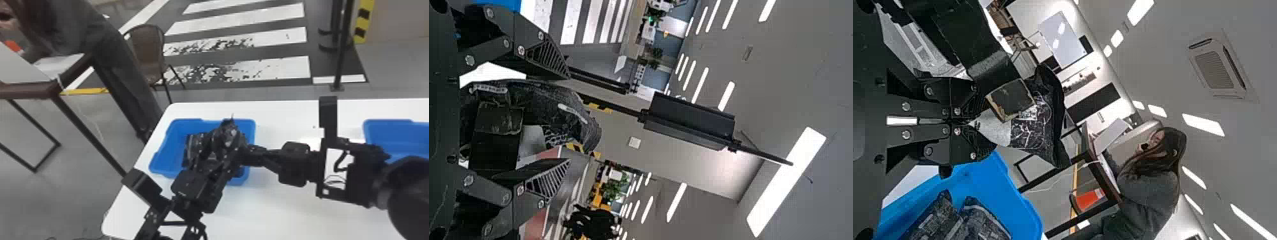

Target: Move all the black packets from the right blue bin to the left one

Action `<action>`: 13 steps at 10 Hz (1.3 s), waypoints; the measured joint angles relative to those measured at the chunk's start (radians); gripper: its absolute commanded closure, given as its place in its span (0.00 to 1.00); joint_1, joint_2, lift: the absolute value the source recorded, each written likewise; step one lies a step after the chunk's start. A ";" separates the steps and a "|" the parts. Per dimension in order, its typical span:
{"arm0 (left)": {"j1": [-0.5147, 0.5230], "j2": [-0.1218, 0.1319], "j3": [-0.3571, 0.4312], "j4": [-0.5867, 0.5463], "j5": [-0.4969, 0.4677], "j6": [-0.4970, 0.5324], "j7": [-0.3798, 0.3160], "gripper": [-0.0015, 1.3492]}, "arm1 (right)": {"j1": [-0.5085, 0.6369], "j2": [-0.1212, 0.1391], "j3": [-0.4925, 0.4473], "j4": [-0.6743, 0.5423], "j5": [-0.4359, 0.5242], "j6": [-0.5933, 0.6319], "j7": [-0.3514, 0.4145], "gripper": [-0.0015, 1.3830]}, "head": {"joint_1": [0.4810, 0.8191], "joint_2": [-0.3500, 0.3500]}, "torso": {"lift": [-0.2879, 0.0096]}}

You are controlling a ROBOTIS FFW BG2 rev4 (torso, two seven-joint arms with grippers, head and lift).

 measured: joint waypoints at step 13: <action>-0.077 -0.025 0.084 0.104 -0.151 -0.099 0.075 0.90 | 0.156 -0.002 -0.219 -0.055 0.030 -0.003 0.001 0.05 | 0.63 1.00 | 0.50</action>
